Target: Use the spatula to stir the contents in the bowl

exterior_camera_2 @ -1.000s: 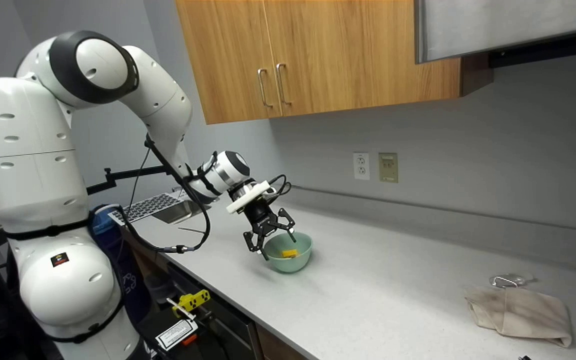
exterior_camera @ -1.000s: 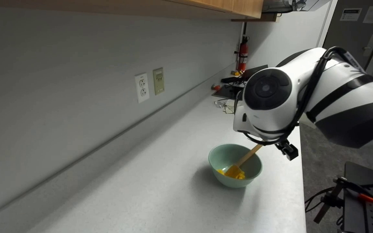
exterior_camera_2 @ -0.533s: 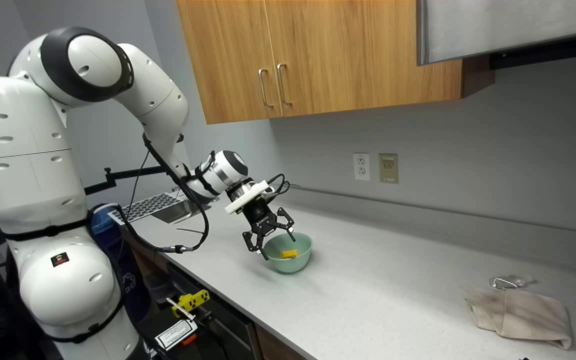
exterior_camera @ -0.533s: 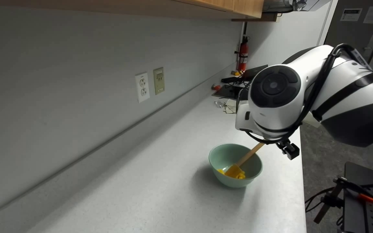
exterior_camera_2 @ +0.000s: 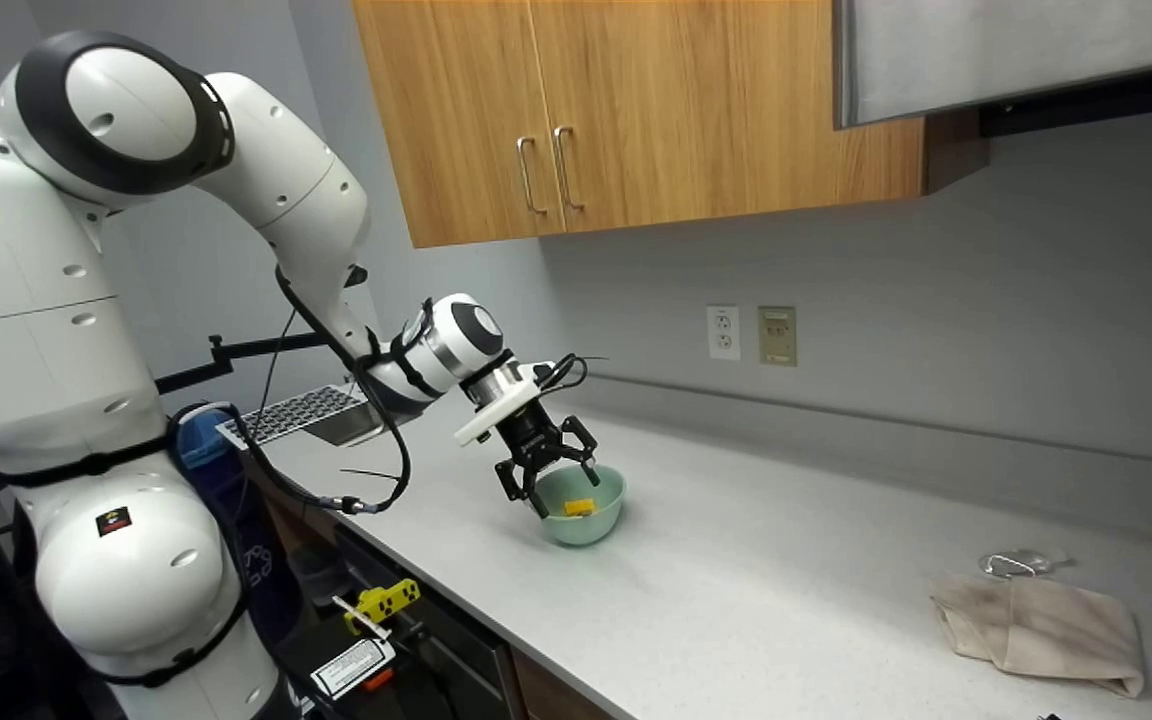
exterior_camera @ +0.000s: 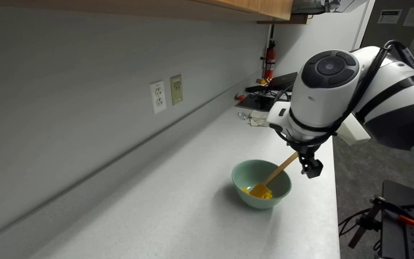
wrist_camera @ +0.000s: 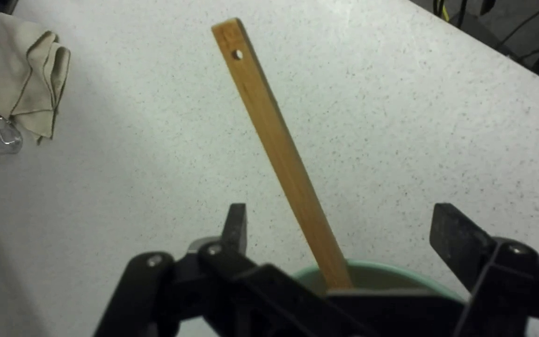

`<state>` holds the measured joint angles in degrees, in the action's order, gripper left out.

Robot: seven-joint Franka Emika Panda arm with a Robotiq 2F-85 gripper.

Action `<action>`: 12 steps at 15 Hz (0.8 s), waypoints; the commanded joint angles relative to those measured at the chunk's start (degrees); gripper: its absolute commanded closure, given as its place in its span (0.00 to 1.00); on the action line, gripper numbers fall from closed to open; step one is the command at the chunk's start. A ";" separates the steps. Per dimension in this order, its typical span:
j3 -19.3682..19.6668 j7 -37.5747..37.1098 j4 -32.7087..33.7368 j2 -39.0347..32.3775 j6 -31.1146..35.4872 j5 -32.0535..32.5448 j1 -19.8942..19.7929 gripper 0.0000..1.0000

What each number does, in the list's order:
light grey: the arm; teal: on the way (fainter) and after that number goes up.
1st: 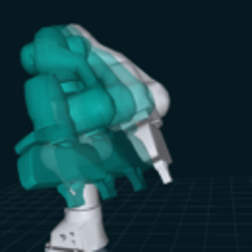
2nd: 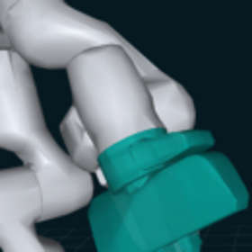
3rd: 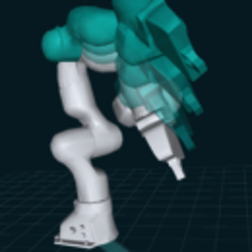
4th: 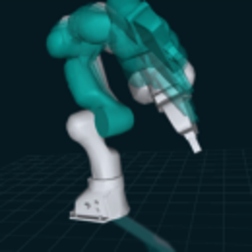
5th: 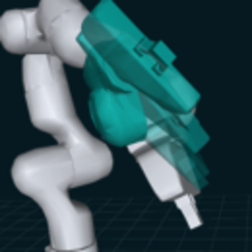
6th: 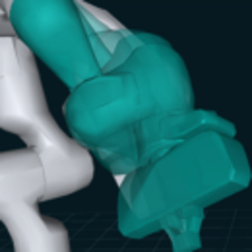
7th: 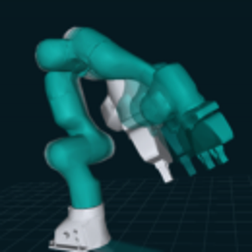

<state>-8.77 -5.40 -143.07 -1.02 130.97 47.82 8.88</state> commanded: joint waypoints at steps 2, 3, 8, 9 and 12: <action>2.17 -7.45 -5.31 5.03 11.39 -0.30 -1.98 0.00; 2.53 -9.35 -5.82 5.43 13.60 0.20 -2.29 0.00; 3.73 -16.77 -7.52 6.59 23.25 2.98 -3.41 0.00; 3.97 -18.20 -7.76 6.70 25.22 3.61 -3.55 0.00; 4.75 -21.37 -8.27 6.83 30.09 4.80 -3.74 0.00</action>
<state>-4.73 -23.40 -149.30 3.82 156.22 50.77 5.98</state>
